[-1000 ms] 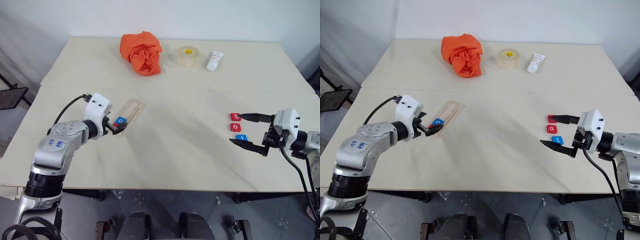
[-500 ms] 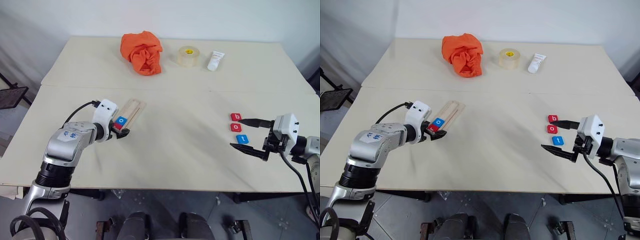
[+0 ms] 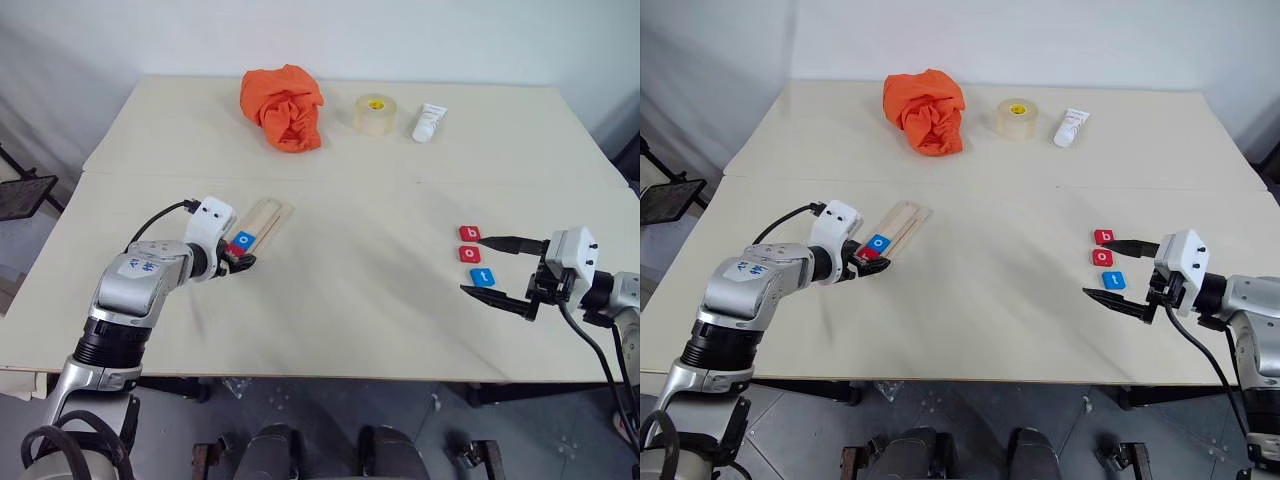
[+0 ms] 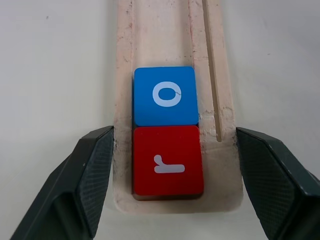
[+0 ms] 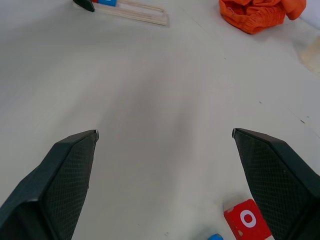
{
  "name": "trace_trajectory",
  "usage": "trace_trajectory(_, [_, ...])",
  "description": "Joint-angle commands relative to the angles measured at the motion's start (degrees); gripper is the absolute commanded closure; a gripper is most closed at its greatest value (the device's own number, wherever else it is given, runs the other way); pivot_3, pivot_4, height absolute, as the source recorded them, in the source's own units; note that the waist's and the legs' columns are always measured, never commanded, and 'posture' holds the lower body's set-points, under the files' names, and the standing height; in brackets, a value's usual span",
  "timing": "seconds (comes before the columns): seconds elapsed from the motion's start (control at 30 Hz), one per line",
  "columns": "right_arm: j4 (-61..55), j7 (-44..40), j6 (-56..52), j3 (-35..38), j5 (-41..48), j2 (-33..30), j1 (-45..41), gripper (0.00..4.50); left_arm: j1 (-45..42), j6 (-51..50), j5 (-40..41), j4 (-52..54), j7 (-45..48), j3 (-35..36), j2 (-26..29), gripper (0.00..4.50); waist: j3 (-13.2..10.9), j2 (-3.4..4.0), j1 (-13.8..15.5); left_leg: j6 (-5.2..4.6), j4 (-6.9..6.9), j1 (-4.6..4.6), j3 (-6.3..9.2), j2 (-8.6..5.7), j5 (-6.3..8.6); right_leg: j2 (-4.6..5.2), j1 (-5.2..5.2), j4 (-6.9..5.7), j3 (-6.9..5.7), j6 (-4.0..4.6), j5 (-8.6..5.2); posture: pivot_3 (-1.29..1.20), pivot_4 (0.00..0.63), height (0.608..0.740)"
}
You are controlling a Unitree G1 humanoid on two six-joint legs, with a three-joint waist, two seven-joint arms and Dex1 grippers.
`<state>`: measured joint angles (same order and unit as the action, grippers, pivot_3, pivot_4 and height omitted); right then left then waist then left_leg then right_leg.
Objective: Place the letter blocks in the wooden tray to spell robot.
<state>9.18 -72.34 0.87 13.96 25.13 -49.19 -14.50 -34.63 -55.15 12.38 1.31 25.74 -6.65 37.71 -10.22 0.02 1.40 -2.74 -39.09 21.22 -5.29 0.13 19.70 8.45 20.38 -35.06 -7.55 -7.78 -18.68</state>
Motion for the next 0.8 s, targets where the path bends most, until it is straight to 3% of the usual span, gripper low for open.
trace_trajectory(0.03, [-0.9,0.5,0.7,2.2,0.3,-1.3,-0.2,0.00,3.1,13.1,-3.4,0.5,8.1,-4.7,3.8,1.10,0.0,0.00,0.0,0.00,0.00,0.02,0.01,0.00,0.00,0.00,0.01,0.02,0.00,0.00,0.00,0.00,0.150,0.740])
trace_trajectory(0.13, [-1.1,1.0,0.8,2.5,0.2,-1.4,0.2,0.00,4.6,20.9,-3.7,2.1,15.1,-6.7,5.5,1.10,0.0,0.01,0.0,0.01,0.06,0.07,0.00,0.00,0.01,0.00,0.07,0.05,-0.03,0.00,0.00,0.00,0.150,0.740])
trace_trajectory(0.37, [-3.9,3.1,0.3,3.7,0.7,-1.0,2.7,0.00,3.9,23.7,-3.3,5.0,23.5,-8.5,4.6,1.10,0.0,0.02,0.1,-0.03,0.04,0.17,0.05,-0.05,0.03,0.02,0.09,0.07,-0.10,0.00,0.00,0.00,0.150,0.740])
trace_trajectory(0.8, [-14.8,10.2,-1.5,9.5,2.1,1.4,15.4,0.00,-5.9,25.1,-7.2,1.4,29.2,-17.5,-5.7,1.10,-0.1,0.01,0.1,-0.09,0.01,0.24,0.03,-0.08,0.01,0.00,0.12,0.05,-0.15,-0.03,0.02,0.00,0.150,0.740])
